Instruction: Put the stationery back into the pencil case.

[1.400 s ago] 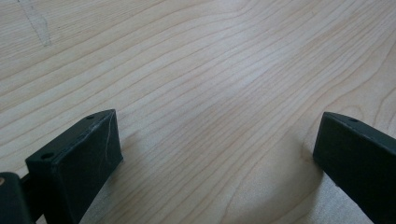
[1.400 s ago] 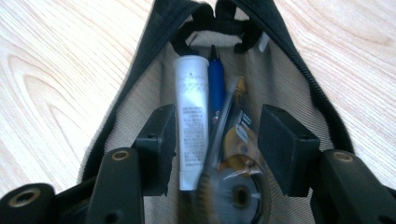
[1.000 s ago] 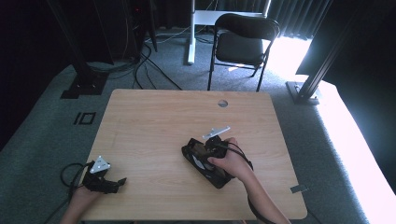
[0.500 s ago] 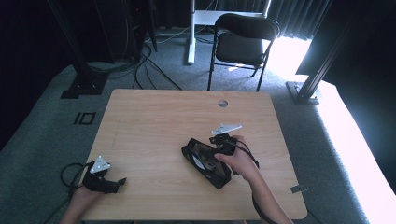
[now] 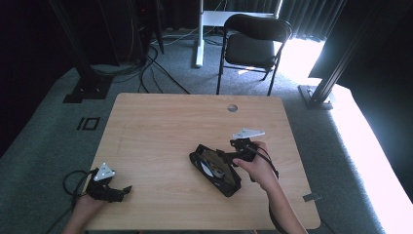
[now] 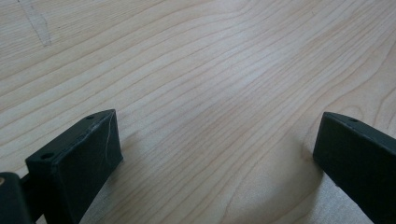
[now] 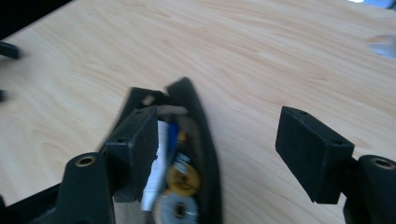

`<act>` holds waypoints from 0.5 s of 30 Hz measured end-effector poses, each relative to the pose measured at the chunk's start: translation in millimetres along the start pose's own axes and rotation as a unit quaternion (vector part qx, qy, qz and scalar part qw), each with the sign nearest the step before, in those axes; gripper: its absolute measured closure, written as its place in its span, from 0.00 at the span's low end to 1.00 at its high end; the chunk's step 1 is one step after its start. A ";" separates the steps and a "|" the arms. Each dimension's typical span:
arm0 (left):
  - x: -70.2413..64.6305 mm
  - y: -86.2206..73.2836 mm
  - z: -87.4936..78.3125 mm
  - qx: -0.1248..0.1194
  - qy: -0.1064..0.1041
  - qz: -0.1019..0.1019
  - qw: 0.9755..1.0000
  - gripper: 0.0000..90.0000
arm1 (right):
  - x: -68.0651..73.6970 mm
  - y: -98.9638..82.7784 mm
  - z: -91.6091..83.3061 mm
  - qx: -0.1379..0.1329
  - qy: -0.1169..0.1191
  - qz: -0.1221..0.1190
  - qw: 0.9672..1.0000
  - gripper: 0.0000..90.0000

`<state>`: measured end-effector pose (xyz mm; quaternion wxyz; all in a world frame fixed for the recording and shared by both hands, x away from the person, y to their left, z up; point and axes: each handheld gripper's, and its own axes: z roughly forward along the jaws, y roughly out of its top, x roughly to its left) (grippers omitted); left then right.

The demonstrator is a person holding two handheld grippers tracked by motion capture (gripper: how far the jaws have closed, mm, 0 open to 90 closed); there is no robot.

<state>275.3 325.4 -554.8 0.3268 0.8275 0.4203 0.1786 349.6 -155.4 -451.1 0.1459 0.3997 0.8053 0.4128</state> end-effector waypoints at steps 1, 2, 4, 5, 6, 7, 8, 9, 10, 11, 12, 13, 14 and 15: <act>-0.1 0.0 0.0 0.000 0.000 0.000 1.000 0.01 | -1.6 -1.4 -1.0 -0.001 0.000 0.006 1.000 0.33; -0.1 0.0 0.0 0.000 0.000 0.000 1.000 0.01 | -3.4 -2.8 -1.9 -0.003 -0.001 0.010 1.000 0.32; -0.1 0.0 0.0 0.000 0.000 -0.001 1.000 0.01 | -7.2 -6.2 -3.3 -0.008 -0.011 0.013 1.000 0.32; -0.1 0.0 0.0 0.000 0.000 -0.001 1.000 0.01 | -9.1 -8.0 -3.9 -0.008 -0.012 0.018 1.000 0.32; -0.1 0.0 0.0 0.000 0.000 -0.001 1.000 0.01 | -11.2 -10.0 -4.6 -0.011 -0.013 0.022 1.000 0.32; -0.1 0.0 0.0 0.000 0.000 -0.001 1.000 0.01 | -13.1 -12.1 -5.2 -0.012 -0.016 0.026 0.999 0.32; -0.1 0.0 0.0 0.000 0.000 -0.001 1.000 0.01 | -15.0 -14.4 -5.7 -0.012 -0.017 0.028 0.999 0.32; -0.1 0.0 0.0 0.000 0.000 0.000 1.000 0.01 | -17.4 -17.2 -6.4 -0.013 -0.020 0.032 0.999 0.32; -0.1 0.0 0.0 0.000 0.000 -0.001 1.000 0.01 | -18.9 -18.9 -6.8 -0.012 -0.024 0.033 0.999 0.32; -0.1 0.0 0.0 0.000 0.000 0.000 1.000 0.01 | -20.9 -21.3 -7.2 -0.010 -0.030 0.032 0.999 0.32; -0.1 0.0 0.0 0.000 0.000 -0.001 1.000 0.01 | -22.9 -23.8 -7.6 -0.008 -0.033 0.034 0.999 0.31; -0.1 0.0 0.0 0.000 0.000 -0.001 1.000 0.01 | -25.5 -26.9 -8.0 -0.012 -0.034 0.041 0.999 0.31; -0.1 0.0 0.0 0.000 0.000 -0.001 1.000 0.01 | -25.5 -26.9 -8.0 -0.012 -0.034 0.041 0.999 0.31; -0.1 0.0 0.0 0.000 0.000 -0.001 1.000 0.01 | -27.0 -28.7 -8.6 -0.012 -0.036 0.044 0.998 0.31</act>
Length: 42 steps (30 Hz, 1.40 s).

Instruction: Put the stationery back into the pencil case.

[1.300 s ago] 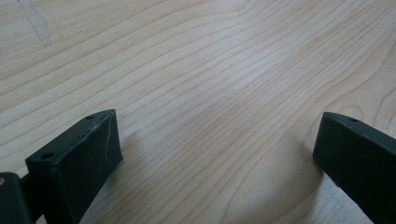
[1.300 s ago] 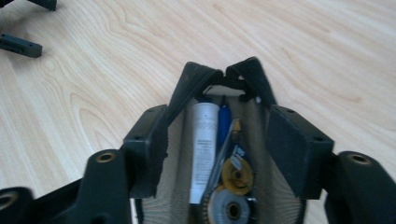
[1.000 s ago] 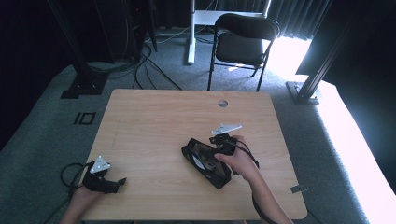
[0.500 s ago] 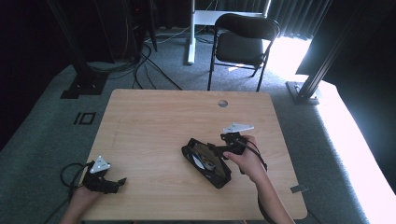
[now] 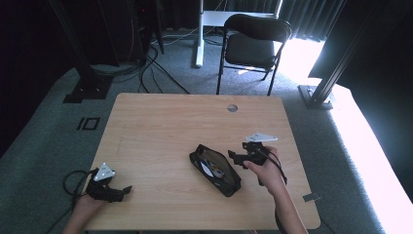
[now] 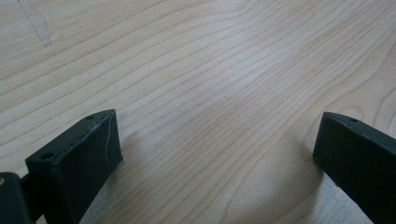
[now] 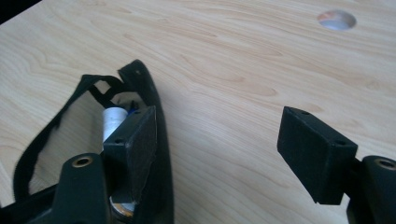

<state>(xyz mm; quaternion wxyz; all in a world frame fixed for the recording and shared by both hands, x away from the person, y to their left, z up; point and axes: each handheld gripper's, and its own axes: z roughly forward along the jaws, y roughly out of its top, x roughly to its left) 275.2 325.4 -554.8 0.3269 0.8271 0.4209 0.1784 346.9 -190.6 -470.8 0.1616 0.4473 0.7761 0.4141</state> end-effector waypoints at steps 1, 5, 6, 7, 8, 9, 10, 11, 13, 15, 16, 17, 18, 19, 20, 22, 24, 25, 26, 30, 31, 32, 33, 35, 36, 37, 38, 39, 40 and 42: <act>0.0 0.0 0.0 0.000 0.000 0.000 1.000 0.01 | -5.7 -5.2 -1.7 -0.002 -0.008 0.007 1.000 0.31; 0.0 0.0 0.0 0.000 0.000 0.000 1.000 0.01 | -16.0 -15.2 -4.1 0.000 -0.026 0.019 0.999 0.31; 0.0 0.0 0.0 0.000 0.000 0.000 1.000 0.01 | -18.4 -17.9 -4.5 0.002 -0.031 0.023 0.999 0.31; 0.0 0.0 0.0 0.000 0.000 0.000 1.000 0.01 | -20.9 -20.7 -4.7 0.003 -0.034 0.024 0.999 0.31; 0.0 0.0 0.0 0.000 0.000 0.000 1.000 0.01 | -23.3 -23.6 -4.9 0.005 -0.038 0.026 0.999 0.31; 0.0 0.0 0.0 0.000 0.000 0.000 1.000 0.01 | -25.2 -26.6 -5.1 0.006 -0.043 0.030 0.999 0.31; 0.0 0.0 0.0 0.000 0.000 0.000 1.000 0.01 | -27.2 -29.6 -5.3 0.007 -0.048 0.031 0.998 0.31; 0.0 0.0 0.0 0.000 0.000 0.000 1.000 0.01 | -29.0 -32.6 -5.3 0.008 -0.052 0.033 0.998 0.31; 0.0 0.0 0.0 0.000 0.000 0.000 1.000 0.01 | -32.5 -38.6 -5.5 0.013 -0.060 0.037 0.997 0.31; 0.0 0.0 0.0 0.000 0.000 0.000 1.000 0.01 | -36.7 -44.4 -5.8 0.015 -0.069 0.042 0.997 0.31; 0.0 0.0 0.0 0.000 0.000 0.000 1.000 0.01 | -38.5 -47.1 -6.0 0.016 -0.073 0.046 0.996 0.31; 0.0 0.0 0.0 0.000 0.000 0.000 1.000 0.01 | -40.0 -49.2 -6.1 0.017 -0.073 0.048 0.996 0.31; 0.0 0.0 0.0 0.000 0.000 0.000 1.000 0.01 | -41.9 -52.4 -6.2 0.020 -0.075 0.051 0.996 0.30; 0.0 0.0 0.0 0.000 0.000 0.000 1.000 0.01 | -43.2 -54.8 -6.4 0.022 -0.078 0.052 0.995 0.30; 0.0 0.0 0.0 0.000 0.000 0.000 1.000 0.01 | -44.6 -57.0 -6.7 0.023 -0.079 0.054 0.995 0.30; 0.0 0.0 0.0 0.000 0.000 0.000 1.000 0.01 | -46.5 -61.3 -7.3 0.023 -0.081 0.058 0.995 0.29; 0.0 0.0 0.1 -0.001 0.000 0.000 1.000 0.01 | -47.5 -63.4 -7.6 0.024 -0.080 0.061 0.995 0.28; 0.0 -0.1 0.1 -0.001 0.000 0.000 1.000 0.01 | -49.1 -67.2 -7.7 0.025 -0.081 0.066 0.994 0.27; 0.0 -0.1 0.1 -0.001 0.000 0.000 1.000 0.01 | -49.8 -69.4 -7.7 0.028 -0.083 0.069 0.994 0.27; 0.0 -0.1 0.1 -0.001 0.000 0.000 1.000 0.01 | -53.7 -77.6 -8.5 0.032 -0.094 0.074 0.992 0.26; 0.0 -0.1 0.1 -0.001 0.000 0.000 1.000 0.01 | -54.6 -79.7 -9.0 0.034 -0.097 0.075 0.992 0.26; 0.0 0.0 0.1 -0.001 0.000 0.000 1.000 0.01 | -55.6 -81.9 -9.1 0.036 -0.100 0.074 0.992 0.25; 0.0 -0.1 0.1 -0.001 0.000 0.000 1.000 0.01 | -56.3 -83.9 -9.4 0.037 -0.104 0.076 0.991 0.25; 0.0 -0.1 0.1 -0.001 0.000 0.000 1.000 0.01 | -57.1 -86.0 -9.8 0.037 -0.107 0.077 0.991 0.25; 0.0 -0.1 0.1 -0.001 0.000 0.000 1.000 0.01 | -57.7 -88.4 -10.3 0.038 -0.111 0.078 0.990 0.24; 0.0 -0.1 0.1 -0.001 0.000 0.000 1.000 0.01 | -59.3 -92.1 -11.4 0.036 -0.116 0.081 0.989 0.23; 0.0 -0.1 0.1 -0.001 0.000 0.000 1.000 0.01 | -60.0 -93.7 -12.0 0.035 -0.121 0.082 0.989 0.23; 0.0 -0.1 0.1 -0.001 0.000 0.000 1.000 0.01 | -60.9 -95.4 -12.7 0.037 -0.128 0.084 0.988 0.23; 0.0 -0.1 0.1 -0.001 0.000 0.000 1.000 0.01 | -61.9 -97.1 -13.5 0.040 -0.136 0.084 0.986 0.23; 0.0 -0.1 0.2 -0.001 0.000 0.000 1.000 0.01 | -64.4 -100.7 -15.5 0.036 -0.148 0.089 0.984 0.23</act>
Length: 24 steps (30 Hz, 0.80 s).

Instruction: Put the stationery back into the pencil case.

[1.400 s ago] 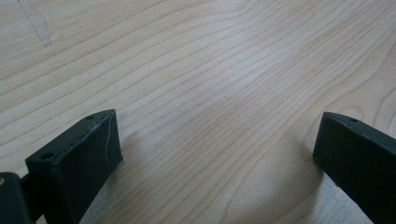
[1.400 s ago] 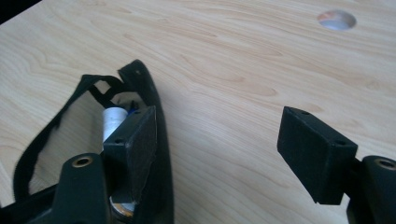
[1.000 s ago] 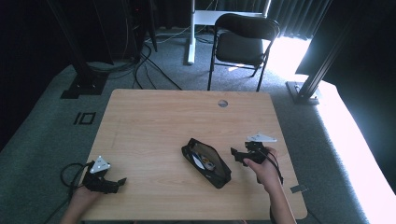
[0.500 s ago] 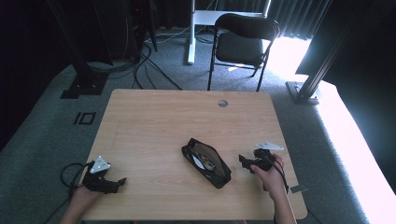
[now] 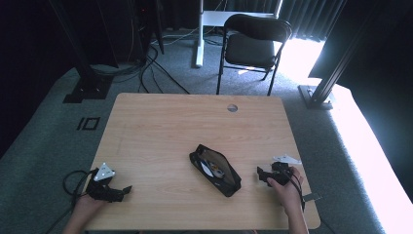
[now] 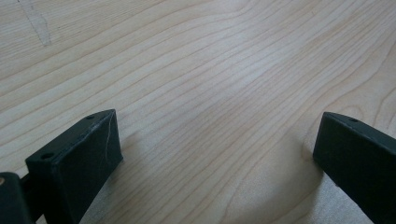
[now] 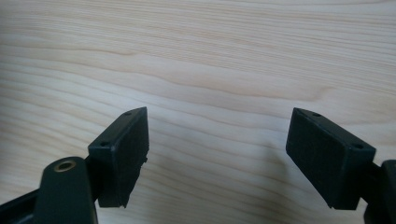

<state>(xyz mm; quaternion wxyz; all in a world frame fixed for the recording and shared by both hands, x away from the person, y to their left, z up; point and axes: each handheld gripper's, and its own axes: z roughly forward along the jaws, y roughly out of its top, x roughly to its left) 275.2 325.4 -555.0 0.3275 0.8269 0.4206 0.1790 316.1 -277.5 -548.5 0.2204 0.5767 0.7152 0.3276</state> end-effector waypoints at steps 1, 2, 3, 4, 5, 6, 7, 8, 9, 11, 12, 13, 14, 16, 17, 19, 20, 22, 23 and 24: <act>0.0 0.0 0.0 0.000 0.000 0.000 1.000 0.01 | -2.0 -1.8 -0.4 0.000 -0.003 0.006 1.000 0.23; 0.0 0.0 0.0 0.000 0.000 0.000 1.000 0.01 | -4.2 -3.6 -0.9 0.002 -0.009 0.009 1.000 0.23; 0.0 0.0 0.0 0.000 0.000 0.000 1.000 0.01 | -5.8 -5.2 -1.5 0.000 -0.013 0.012 1.000 0.23; 0.0 0.0 0.0 0.000 0.000 0.000 1.000 0.01 | -7.4 -6.6 -2.2 -0.003 -0.014 0.017 1.000 0.23; 0.0 0.0 0.0 0.000 0.000 0.000 1.000 0.01 | -8.9 -7.9 -3.1 -0.002 -0.016 0.019 1.000 0.23; 0.0 0.0 0.0 0.000 0.000 0.000 1.000 0.01 | -10.1 -9.3 -4.1 -0.002 -0.018 0.021 1.000 0.22; 0.0 0.0 0.0 0.000 0.000 0.000 1.000 0.01 | -11.1 -10.5 -4.9 -0.004 -0.021 0.023 1.000 0.22; 0.0 0.0 0.0 0.000 0.000 0.000 1.000 0.01 | -12.0 -11.7 -5.6 -0.004 -0.024 0.025 0.999 0.22; 0.0 0.0 0.0 0.000 0.000 0.000 1.000 0.01 | -12.7 -12.9 -5.9 -0.003 -0.028 0.024 0.999 0.22; 0.0 0.0 0.0 0.000 0.000 0.000 1.000 0.01 | -13.3 -14.3 -6.1 0.000 -0.033 0.024 0.999 0.22; 0.0 0.0 0.0 0.000 0.000 0.000 1.000 0.01 | -14.1 -15.7 -6.4 -0.002 -0.037 0.027 0.999 0.23; 0.0 0.0 0.0 0.000 0.000 0.000 1.000 0.01 | -16.4 -18.2 -7.4 -0.009 -0.048 0.036 0.998 0.23; 0.0 0.0 0.0 0.000 0.000 0.000 1.000 0.01 | -17.5 -19.0 -8.2 -0.009 -0.051 0.037 0.998 0.23; 0.0 0.0 0.0 0.000 0.000 0.000 1.000 0.01 | -18.9 -20.3 -9.8 -0.010 -0.051 0.042 0.998 0.23; 0.0 0.0 0.0 0.000 0.000 0.000 1.000 0.01 | -19.3 -21.1 -10.2 -0.010 -0.052 0.041 0.998 0.23; 0.0 0.0 0.0 0.000 0.000 0.000 1.000 0.01 | -19.7 -23.3 -9.9 -0.014 -0.058 0.036 0.998 0.20; 0.0 0.0 0.0 0.000 0.000 0.000 1.000 0.01 | -19.6 -23.8 -9.6 -0.015 -0.061 0.033 0.998 0.20; 0.0 0.0 0.0 0.000 0.000 0.000 1.000 0.01 | -18.8 -24.0 -9.5 -0.013 -0.064 0.030 0.997 0.18; -0.1 0.0 0.0 0.000 0.000 0.000 1.000 0.01 | -18.5 -24.1 -9.3 -0.011 -0.064 0.029 0.997 0.17; 0.0 0.0 0.0 0.000 0.000 0.000 1.000 0.01 | -18.3 -24.1 -9.3 -0.011 -0.063 0.027 0.998 0.17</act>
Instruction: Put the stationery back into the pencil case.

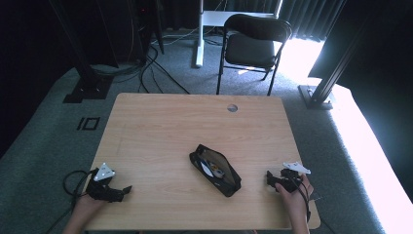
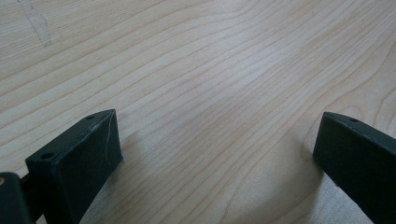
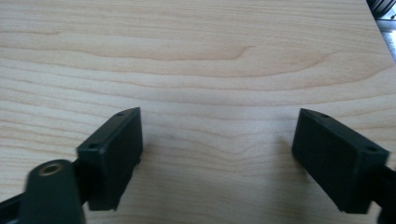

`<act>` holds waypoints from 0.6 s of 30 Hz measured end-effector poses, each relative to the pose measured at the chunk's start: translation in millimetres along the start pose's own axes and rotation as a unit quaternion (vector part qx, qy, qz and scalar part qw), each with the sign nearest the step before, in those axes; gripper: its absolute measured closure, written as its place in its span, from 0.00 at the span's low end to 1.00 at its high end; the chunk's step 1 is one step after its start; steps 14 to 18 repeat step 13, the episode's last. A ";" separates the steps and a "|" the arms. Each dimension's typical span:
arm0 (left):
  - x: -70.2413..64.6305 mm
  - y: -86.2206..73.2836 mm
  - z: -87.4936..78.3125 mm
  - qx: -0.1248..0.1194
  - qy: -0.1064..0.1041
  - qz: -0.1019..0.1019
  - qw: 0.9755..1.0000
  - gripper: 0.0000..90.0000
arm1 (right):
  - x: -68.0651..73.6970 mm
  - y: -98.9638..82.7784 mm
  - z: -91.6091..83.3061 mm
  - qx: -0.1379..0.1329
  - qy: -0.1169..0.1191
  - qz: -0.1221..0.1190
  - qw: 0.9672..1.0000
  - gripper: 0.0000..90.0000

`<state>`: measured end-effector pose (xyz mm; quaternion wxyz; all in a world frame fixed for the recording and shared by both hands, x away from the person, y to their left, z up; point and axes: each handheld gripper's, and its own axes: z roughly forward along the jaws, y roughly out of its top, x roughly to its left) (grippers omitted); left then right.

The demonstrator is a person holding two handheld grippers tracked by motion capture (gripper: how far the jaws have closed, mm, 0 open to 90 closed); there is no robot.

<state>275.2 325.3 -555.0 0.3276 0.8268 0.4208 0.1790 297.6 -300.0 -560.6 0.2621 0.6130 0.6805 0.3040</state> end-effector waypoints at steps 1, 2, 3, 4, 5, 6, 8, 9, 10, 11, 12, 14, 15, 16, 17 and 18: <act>0.0 0.0 0.0 0.000 0.000 0.000 1.000 0.01 | 0.2 0.0 0.0 0.000 0.002 -0.001 1.000 0.17; 0.0 0.0 0.0 0.000 0.000 0.000 1.000 0.01 | 0.3 -0.3 -0.2 0.000 0.002 -0.001 1.000 0.17; 0.0 0.0 0.0 0.000 0.000 0.000 1.000 0.01 | 0.6 -0.7 -0.5 0.000 0.002 -0.001 1.000 0.17; 0.0 0.0 0.0 0.000 0.000 0.000 1.000 0.01 | 0.8 -0.8 -0.7 0.000 0.001 0.000 1.000 0.17; 0.0 0.0 0.0 0.000 0.000 0.000 1.000 0.01 | 0.7 -0.8 -0.7 0.000 0.002 0.000 1.000 0.16; 0.0 0.0 0.0 0.000 0.000 0.000 1.000 0.01 | 0.6 -0.8 -0.7 0.000 0.002 0.000 1.000 0.16; 0.0 0.0 0.0 0.000 0.000 0.000 1.000 0.01 | 0.6 -0.8 -0.7 0.000 0.002 0.000 1.000 0.16; 0.0 0.0 0.0 0.000 0.000 0.000 1.000 0.01 | 0.6 -0.8 -0.7 0.000 0.002 0.000 1.000 0.16; 0.0 0.0 0.0 0.000 0.000 0.000 1.000 0.01 | 0.6 -0.8 -0.7 0.000 0.002 0.000 1.000 0.16; 0.0 0.0 0.0 0.000 0.000 0.000 1.000 0.01 | 0.5 -0.8 -0.7 0.000 0.002 0.000 1.000 0.16; 0.0 0.0 0.0 0.000 0.000 0.000 1.000 0.01 | 0.5 -0.8 -0.7 -0.001 0.002 0.001 1.000 0.16; 0.0 0.0 0.0 0.000 0.000 0.000 1.000 0.01 | 0.6 -0.9 -0.7 -0.001 0.002 0.001 1.000 0.16; 0.0 0.0 0.0 0.000 0.000 0.000 1.000 0.01 | 0.6 -0.9 -0.7 -0.001 0.002 0.001 1.000 0.16; 0.0 0.0 0.0 0.000 0.000 0.000 1.000 0.01 | 0.6 -0.9 -0.7 -0.001 0.002 0.001 1.000 0.16; 0.0 0.0 0.0 0.000 0.000 0.000 1.000 0.01 | 0.6 -0.9 -0.7 -0.001 0.002 0.001 1.000 0.16; 0.0 0.0 0.0 0.000 0.000 0.000 1.000 0.01 | 0.6 -0.9 -0.7 -0.001 0.002 0.001 1.000 0.16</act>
